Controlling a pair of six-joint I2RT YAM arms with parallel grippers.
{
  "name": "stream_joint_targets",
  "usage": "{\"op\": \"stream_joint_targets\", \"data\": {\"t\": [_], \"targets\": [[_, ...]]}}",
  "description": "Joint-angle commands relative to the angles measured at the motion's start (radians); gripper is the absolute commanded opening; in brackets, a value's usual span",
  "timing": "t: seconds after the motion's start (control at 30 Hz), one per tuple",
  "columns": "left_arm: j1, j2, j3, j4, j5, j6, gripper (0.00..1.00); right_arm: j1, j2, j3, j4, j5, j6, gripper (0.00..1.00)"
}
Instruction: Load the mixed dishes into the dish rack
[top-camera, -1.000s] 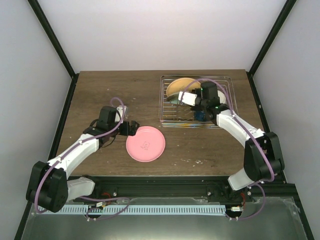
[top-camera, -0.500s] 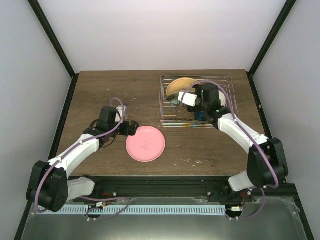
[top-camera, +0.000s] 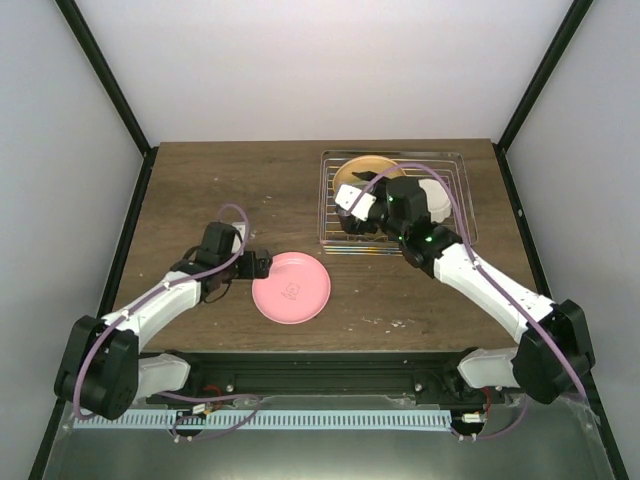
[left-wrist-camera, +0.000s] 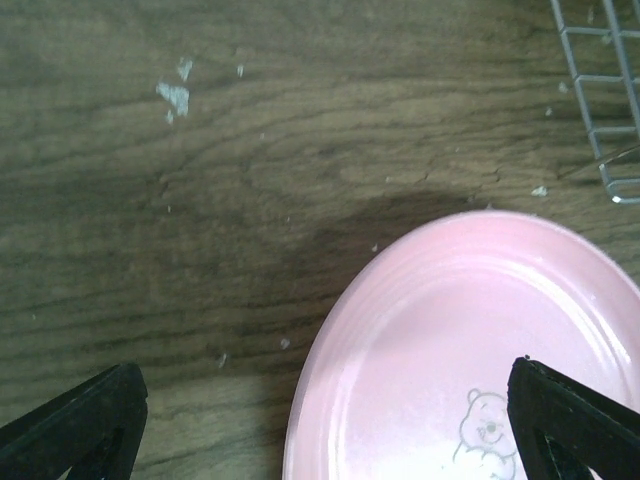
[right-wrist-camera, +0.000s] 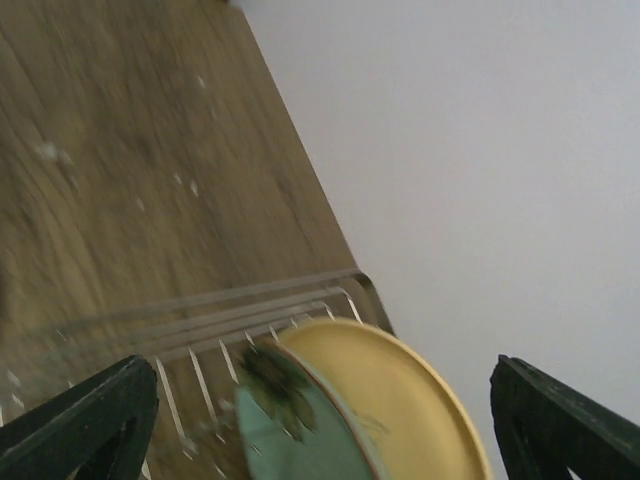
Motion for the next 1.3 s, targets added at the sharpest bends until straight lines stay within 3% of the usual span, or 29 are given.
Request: {"op": "stream_joint_targets", "data": {"t": [0.0,0.13,0.37,0.9,1.1,1.27], "targets": [[-0.003,0.011,-0.042,0.008,0.012,-0.039,1.0,0.034,0.004,0.106,-0.024,-0.063,0.395,0.9],[-0.005,0.008,-0.084,0.011,0.035,-0.063,0.99,0.034,0.007,0.138,-0.039,-0.067,0.559,0.83],[-0.023,0.025,-0.127,0.028,0.044,-0.107,0.9,0.034,0.008,0.159,-0.079,-0.07,0.669,0.75],[-0.045,0.086,-0.105,0.025,0.036,-0.134,0.06,0.035,0.001,0.098,-0.07,-0.067,0.738,0.71],[-0.044,0.034,-0.104,0.061,0.098,-0.172,0.0,0.033,0.003,0.095,-0.099,-0.106,0.802,0.78],[-0.031,-0.003,-0.115,0.123,0.244,-0.192,0.0,0.002,0.064,0.183,-0.248,-0.172,0.913,0.81]]}}
